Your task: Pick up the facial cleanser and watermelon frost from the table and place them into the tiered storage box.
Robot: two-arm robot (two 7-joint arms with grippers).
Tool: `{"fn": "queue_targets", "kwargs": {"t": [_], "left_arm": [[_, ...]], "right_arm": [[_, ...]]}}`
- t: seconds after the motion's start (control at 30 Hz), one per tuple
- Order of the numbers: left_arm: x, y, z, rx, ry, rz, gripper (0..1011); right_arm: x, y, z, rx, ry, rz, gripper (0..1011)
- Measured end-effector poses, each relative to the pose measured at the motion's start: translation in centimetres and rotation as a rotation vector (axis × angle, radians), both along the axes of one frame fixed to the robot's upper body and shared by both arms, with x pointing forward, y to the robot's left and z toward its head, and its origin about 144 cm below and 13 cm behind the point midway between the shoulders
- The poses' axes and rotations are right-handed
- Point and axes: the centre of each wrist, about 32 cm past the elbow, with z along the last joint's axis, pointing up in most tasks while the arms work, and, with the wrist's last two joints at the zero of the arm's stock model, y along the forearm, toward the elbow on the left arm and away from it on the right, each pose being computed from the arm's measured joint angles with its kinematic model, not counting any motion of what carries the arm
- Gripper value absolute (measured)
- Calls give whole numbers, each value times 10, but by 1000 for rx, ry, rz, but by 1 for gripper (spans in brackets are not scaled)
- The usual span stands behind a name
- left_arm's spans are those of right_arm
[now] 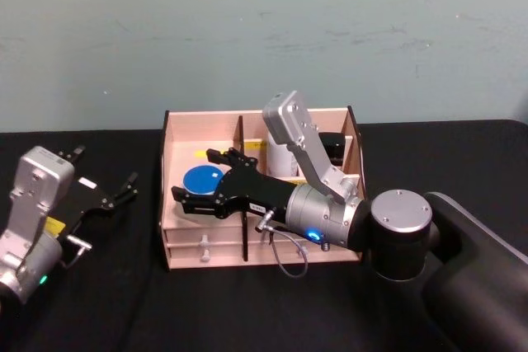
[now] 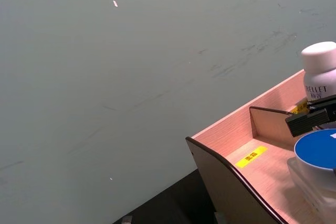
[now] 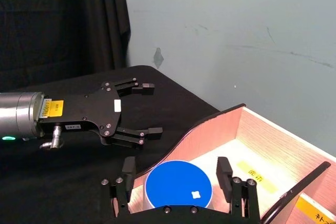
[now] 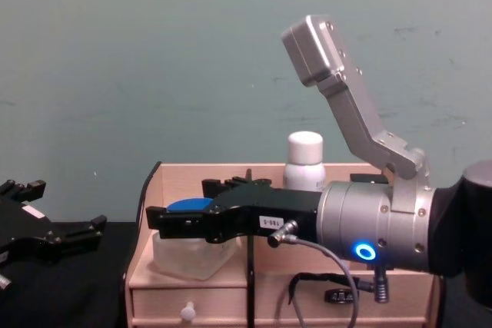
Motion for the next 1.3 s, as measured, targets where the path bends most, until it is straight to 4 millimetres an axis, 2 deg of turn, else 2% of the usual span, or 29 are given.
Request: {"fn": "queue_targets", "kwargs": {"t": [0.07, 0.6, 1.3], "left_arm": [[0, 0, 0, 0, 0, 0, 1010], [0, 0, 0, 0, 0, 0, 1010], [0, 0, 0, 0, 0, 0, 1010]], "right_arm": [[0, 0, 0, 1, 0, 0, 1002], [-6, -8, 5, 70, -27, 28, 1003], [-47, -10, 22, 127, -115, 30, 1002]]}}
